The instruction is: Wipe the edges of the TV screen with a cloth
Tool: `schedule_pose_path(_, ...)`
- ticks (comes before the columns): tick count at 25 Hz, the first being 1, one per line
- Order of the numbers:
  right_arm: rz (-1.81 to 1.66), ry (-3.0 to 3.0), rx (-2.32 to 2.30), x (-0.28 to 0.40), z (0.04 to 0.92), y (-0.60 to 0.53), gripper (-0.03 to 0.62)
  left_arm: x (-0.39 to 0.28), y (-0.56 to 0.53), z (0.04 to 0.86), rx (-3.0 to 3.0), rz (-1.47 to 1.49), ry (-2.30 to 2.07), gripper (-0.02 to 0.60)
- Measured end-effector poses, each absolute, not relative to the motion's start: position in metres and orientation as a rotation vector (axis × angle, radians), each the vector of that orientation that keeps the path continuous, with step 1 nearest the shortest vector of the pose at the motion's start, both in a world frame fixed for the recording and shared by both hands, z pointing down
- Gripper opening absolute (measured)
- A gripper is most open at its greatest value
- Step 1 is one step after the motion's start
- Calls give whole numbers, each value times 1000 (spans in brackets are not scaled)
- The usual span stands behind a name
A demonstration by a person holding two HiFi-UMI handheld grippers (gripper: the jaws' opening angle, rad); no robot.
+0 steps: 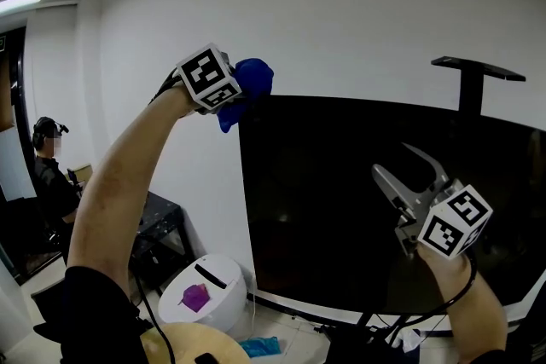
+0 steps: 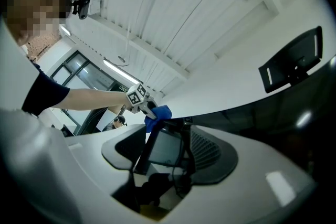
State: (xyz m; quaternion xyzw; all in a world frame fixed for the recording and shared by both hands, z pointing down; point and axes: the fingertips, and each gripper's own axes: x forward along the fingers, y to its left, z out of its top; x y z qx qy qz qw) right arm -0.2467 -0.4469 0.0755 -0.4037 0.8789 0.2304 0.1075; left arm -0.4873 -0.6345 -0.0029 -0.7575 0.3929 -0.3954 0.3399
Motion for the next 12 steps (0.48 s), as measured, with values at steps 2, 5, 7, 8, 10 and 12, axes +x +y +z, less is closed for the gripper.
schedule_pose_path(2,679,2587,-1179,-243,74,-443,272,-484,-636,-4,-1969,-1055,1033,175)
schedule_pose_path(5,683,2582,-1171,-238,76,-435,272,-471,-630,-3,-1974,-1070,1006,175)
schedule_pose_path(7,684,2579,-1168,-230,77,-431,272,-459,-626,-2,-1964,-1085,992,175)
schedule_pose_path(8,685,2576,-1168,-222,77,-430,272,-450,-623,-2,-1959,-1092,989,175)
schedule_pose_path(10,686,2570,-1166,-202,77,-428,272,-427,-619,-3,-1958,-1094,981,175)
schedule_pose_path(12,680,2565,-1163,-190,76,-427,272,-411,-615,-2,-1956,-1089,971,175)
